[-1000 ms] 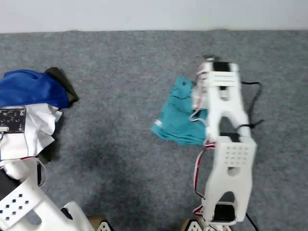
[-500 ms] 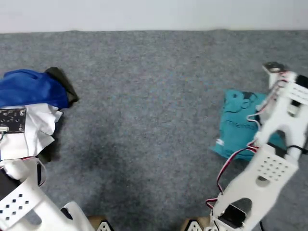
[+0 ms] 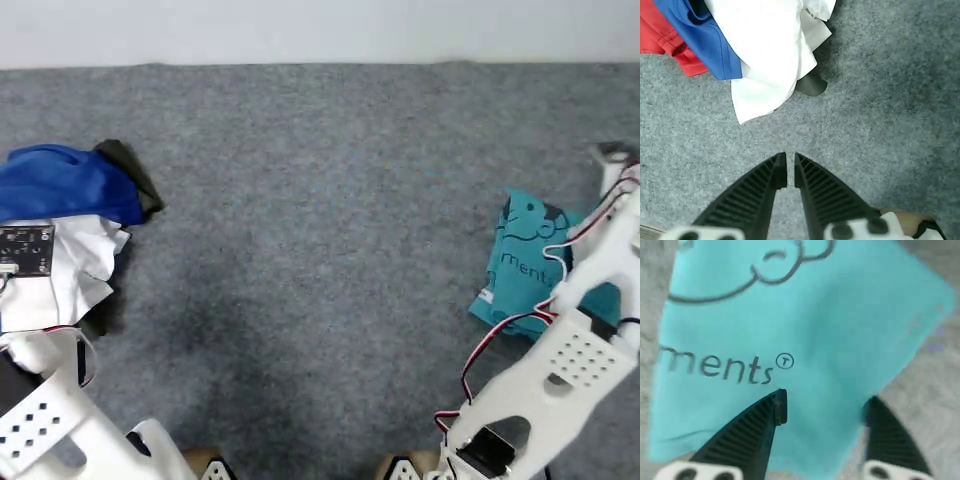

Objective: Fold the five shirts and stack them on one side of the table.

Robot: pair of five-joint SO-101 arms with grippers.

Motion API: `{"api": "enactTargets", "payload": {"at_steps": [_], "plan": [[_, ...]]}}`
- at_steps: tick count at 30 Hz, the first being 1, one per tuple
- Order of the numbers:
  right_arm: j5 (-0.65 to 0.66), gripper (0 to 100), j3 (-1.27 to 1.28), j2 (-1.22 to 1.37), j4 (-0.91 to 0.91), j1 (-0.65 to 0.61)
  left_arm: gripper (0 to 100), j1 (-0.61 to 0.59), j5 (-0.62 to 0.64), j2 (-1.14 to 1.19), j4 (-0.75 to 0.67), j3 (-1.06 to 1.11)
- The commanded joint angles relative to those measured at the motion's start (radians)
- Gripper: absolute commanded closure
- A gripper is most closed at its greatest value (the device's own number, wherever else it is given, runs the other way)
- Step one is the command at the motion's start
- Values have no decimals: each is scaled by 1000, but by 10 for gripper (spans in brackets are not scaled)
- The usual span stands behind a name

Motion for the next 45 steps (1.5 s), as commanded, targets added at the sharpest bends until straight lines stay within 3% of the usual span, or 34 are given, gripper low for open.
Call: {"api": "enactTargets", "payload": {"at_steps": [1,4,8,16,24,38,45], "plan": [[-51,663,-117,-116,87,-16,964,5,-14,-11,-5,-5],[-51,752,-118,-127,139,-71,964,5,-14,-12,-3,-5],[-51,993,-77,-114,139,-131,964,5,-14,-12,-3,-5],[-110,989,80,24,139,-219,964,5,-9,-12,-3,-5],[-180,989,69,183,139,-318,964,5,-8,-12,-3,-5],[-183,990,75,-283,143,-228,949,5,-6,-6,-2,-73],[-183,990,334,-533,143,-257,848,6,-18,20,-40,-125]]}}
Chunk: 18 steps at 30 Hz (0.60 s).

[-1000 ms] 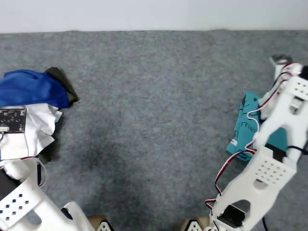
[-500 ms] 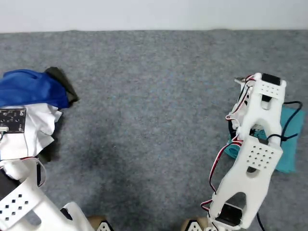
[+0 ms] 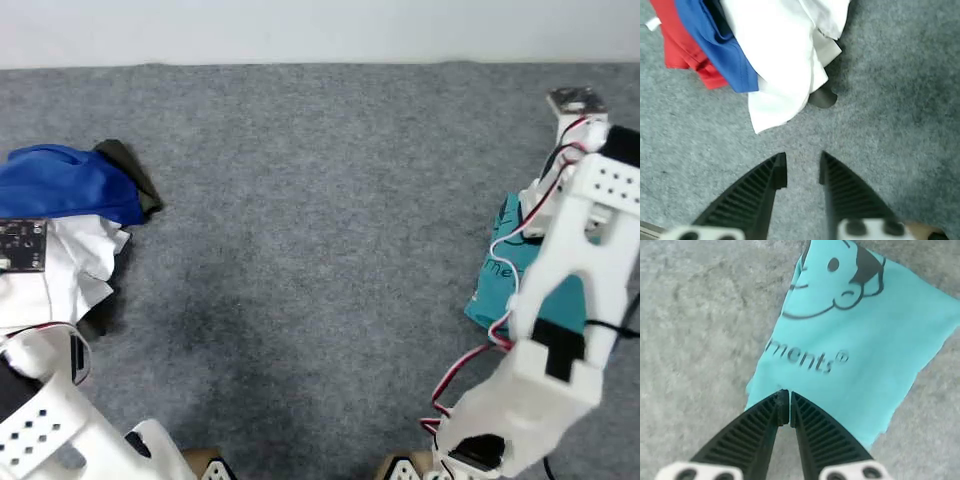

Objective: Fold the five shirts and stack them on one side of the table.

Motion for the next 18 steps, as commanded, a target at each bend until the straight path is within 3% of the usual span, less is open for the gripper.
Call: {"api": "enactTargets", "payload": {"at_steps": [1,6,18], "plan": [[-12,990,135,-183,44,-21,840,6,-29,46,-35,-45],[-14,990,318,-332,41,-33,833,6,-44,276,-81,-148],[-14,990,526,-377,41,-48,724,18,-46,967,-91,-954]]}}
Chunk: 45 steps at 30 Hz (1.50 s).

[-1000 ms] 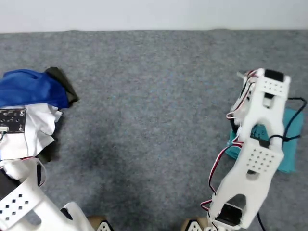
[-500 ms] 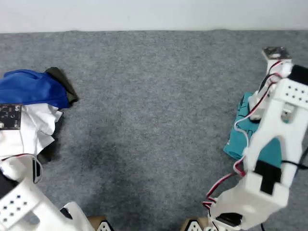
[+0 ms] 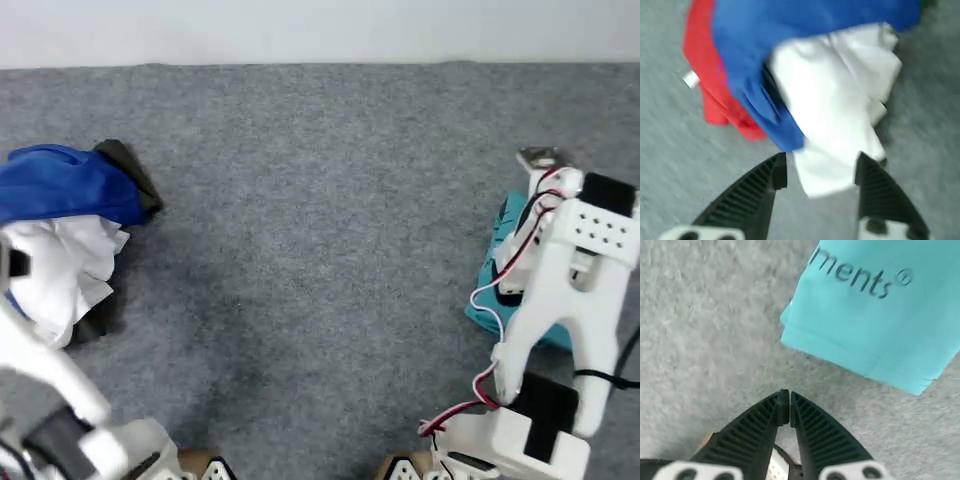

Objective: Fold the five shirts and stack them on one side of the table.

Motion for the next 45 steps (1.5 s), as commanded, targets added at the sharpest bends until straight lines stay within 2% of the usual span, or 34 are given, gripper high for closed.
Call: {"api": "enactTargets", "payload": {"at_steps": [1,9,16,22,24,29,40,45], "plan": [[-14,990,14,-47,41,-28,717,28,-9,189,-34,-268],[-14,990,26,-45,41,-79,714,127,-9,580,-31,-665],[-14,990,26,-45,41,-73,725,170,-6,839,-29,-860],[-14,990,26,-45,42,-73,924,203,-9,939,21,-969],[-14,990,26,-45,42,-73,992,215,-9,947,34,-998],[-14,990,26,-53,44,-73,995,233,14,891,87,-1147],[-14,990,26,-54,44,-73,995,364,253,661,80,-1376],[-14,990,26,-54,44,-73,995,470,393,571,0,-1414]]}}
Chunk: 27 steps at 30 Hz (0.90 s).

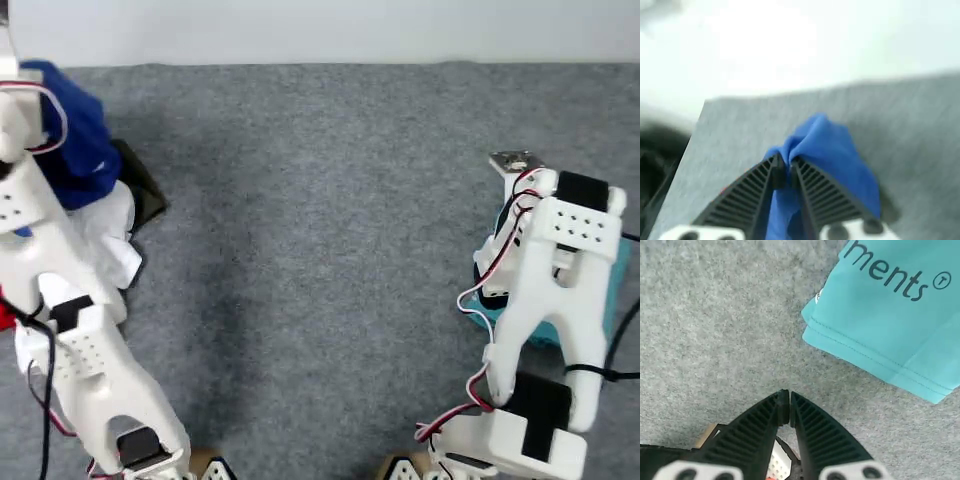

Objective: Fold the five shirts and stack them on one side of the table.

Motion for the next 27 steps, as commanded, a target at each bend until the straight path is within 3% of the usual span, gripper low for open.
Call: {"api": "enactTargets", "payload": {"at_steps": [1,8,13,18,22,27], "plan": [[-14,990,-6,-53,42,-2,995,86,95,-124,-78,-48],[-14,990,-6,-53,42,-2,995,350,164,-229,-155,-48],[-14,990,-6,-53,42,-1,995,563,158,-253,-149,-45],[-14,990,-6,-53,42,-1,995,672,143,-201,-63,-44],[-12,990,-6,-53,42,-2,995,674,149,-94,35,-30],[-11,990,-8,-53,41,-4,995,523,192,20,32,107]]}}
